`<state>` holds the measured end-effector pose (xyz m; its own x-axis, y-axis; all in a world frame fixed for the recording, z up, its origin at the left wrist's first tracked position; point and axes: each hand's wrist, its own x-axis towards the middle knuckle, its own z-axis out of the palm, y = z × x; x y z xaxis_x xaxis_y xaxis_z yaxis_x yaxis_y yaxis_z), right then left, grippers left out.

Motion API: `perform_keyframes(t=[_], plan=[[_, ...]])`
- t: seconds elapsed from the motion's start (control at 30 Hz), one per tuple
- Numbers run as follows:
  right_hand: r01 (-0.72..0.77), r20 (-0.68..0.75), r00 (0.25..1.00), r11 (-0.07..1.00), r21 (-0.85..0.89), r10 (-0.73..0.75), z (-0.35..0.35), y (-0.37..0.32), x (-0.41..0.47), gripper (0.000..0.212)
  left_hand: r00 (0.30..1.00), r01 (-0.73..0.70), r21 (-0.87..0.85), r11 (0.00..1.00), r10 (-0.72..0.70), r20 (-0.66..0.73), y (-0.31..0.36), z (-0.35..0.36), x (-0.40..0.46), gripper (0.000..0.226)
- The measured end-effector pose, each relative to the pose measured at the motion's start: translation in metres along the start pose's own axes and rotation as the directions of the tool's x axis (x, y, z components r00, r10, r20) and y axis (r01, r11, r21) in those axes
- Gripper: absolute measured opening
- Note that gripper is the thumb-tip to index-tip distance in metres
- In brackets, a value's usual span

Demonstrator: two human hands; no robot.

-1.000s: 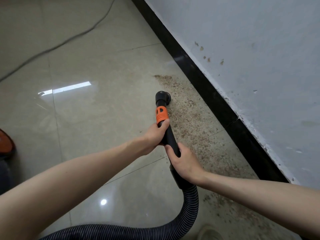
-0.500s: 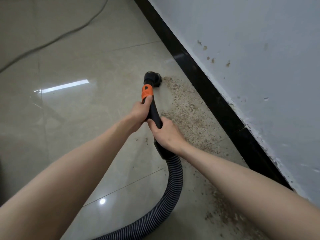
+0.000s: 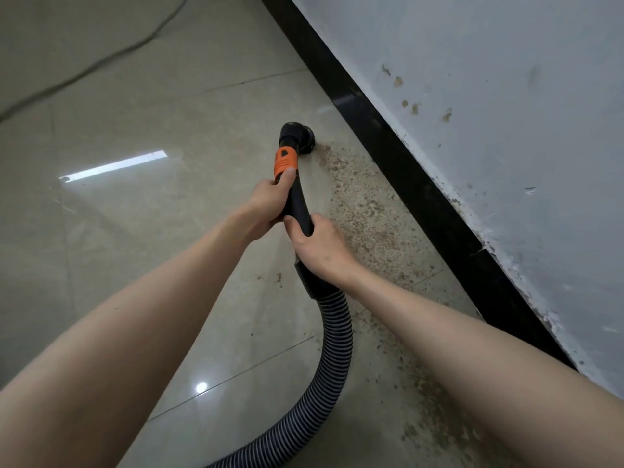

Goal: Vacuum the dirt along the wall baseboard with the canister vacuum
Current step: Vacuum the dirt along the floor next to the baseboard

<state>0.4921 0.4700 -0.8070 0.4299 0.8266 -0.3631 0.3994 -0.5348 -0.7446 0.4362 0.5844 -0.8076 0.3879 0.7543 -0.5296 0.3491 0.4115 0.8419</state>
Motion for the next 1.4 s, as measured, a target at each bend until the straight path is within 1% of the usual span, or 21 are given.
perform_keyframes(t=[0.07,0.3,0.6,0.73,0.87,1.07,1.17,1.3,1.4], plan=[[-0.003,-0.007,1.0,1.0,0.021,0.003,-0.001,0.006,-0.007,0.036,1.0,0.003,0.012,1.0,-0.003,0.014,-0.003,0.006,-0.005,0.041],[-0.053,-0.014,0.999,0.999,0.004,0.053,-0.004,0.025,-0.046,0.038,0.997,0.026,0.072,0.997,-0.031,0.067,-0.02,0.024,-0.033,0.042],[-0.11,-0.049,0.992,0.993,0.04,0.112,-0.002,0.044,-0.103,0.041,0.988,0.029,0.094,0.995,-0.043,0.149,-0.042,0.04,-0.082,0.038],[-0.125,-0.051,0.991,0.992,0.023,0.126,-0.001,0.049,-0.119,0.041,0.983,0.038,0.079,0.996,-0.051,0.177,-0.047,0.044,-0.097,0.034],[-0.101,-0.054,0.993,0.995,0.009,0.102,-0.002,0.052,-0.127,0.037,0.985,0.048,0.087,0.995,-0.062,0.164,-0.051,0.043,-0.104,0.036],[-0.077,-0.025,0.997,0.997,-0.017,0.076,-0.002,0.038,-0.12,0.038,0.993,0.056,0.067,0.996,-0.063,0.1,-0.047,0.03,-0.1,0.038],[-0.073,-0.019,0.997,0.997,-0.007,0.073,0.0,0.034,-0.12,0.038,0.993,0.062,0.051,0.997,-0.067,0.096,-0.048,0.025,-0.098,0.039],[-0.117,-0.044,0.992,0.993,-0.01,0.117,0.006,0.043,-0.133,0.037,0.984,0.063,0.088,0.994,-0.077,0.164,-0.054,0.034,-0.101,0.037],[-0.153,-0.094,0.984,0.988,0.008,0.153,0.002,0.048,-0.132,0.04,0.973,0.032,0.119,0.992,-0.058,0.222,-0.05,0.046,-0.099,0.036]])
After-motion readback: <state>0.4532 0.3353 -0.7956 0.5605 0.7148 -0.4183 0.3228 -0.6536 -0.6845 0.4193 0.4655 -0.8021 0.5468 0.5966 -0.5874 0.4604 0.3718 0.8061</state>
